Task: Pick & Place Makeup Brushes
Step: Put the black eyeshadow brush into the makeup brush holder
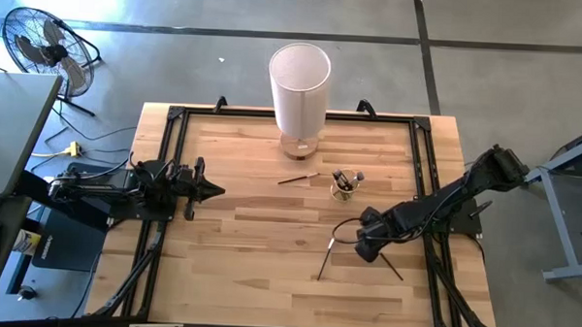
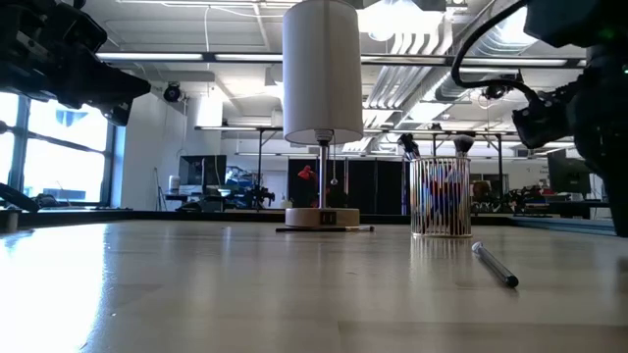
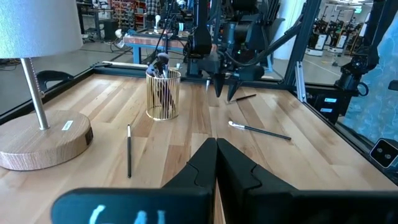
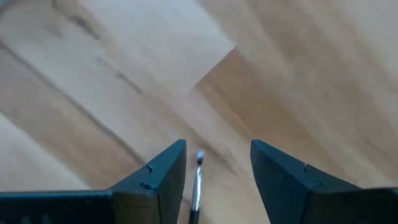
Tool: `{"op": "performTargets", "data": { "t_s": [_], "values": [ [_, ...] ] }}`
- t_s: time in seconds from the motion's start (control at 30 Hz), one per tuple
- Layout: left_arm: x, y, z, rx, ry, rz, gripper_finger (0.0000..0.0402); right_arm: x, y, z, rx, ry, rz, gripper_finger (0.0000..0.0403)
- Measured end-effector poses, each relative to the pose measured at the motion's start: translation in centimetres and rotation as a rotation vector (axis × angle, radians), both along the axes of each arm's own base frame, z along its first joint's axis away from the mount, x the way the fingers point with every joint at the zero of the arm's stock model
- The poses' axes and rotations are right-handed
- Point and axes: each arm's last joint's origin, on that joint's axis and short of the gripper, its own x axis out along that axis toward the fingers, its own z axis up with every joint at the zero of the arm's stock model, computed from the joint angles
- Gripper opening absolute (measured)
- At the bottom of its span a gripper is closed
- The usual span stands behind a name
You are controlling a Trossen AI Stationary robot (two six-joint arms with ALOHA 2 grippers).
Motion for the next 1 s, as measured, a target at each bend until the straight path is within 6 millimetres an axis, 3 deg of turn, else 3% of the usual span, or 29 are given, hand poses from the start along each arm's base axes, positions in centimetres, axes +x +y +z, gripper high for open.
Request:
{"op": "performTargets", "data": {
  "t_s": [0.3, 0.6, 0.73, 0.9, 1.0],
  "values": [
    [0.0, 0.0, 0.0, 0.0, 0.0, 0.0, 0.0001, 0.0, 0.2, -0.2, 0.054, 0.033, 0.007, 0.0171],
    [0.0, 0.0, 0.0, 0.0, 0.0, 0.0, 0.0001, 1.0, 0.8, -2.5, 0.041, 0.149, 0.032, 0.0148],
    [0.0, 0.0, 0.0, 0.0, -0.002, 0.0, 0.0001, 1.3, 0.9, -2.5, 0.013, 0.144, 0.027, 0.0112],
    [0.0, 0.0, 0.0, 0.0, -0.002, -0.001, 0.0001, 1.6, 1.0, -2.5, 0.014, 0.126, 0.023, 0.0015],
    [0.0, 0.0, 0.0, 0.0, -0.002, 0.0, 0.0001, 1.5, 1.0, -2.4, 0.016, 0.121, 0.009, 0.0012]
  ]
}}
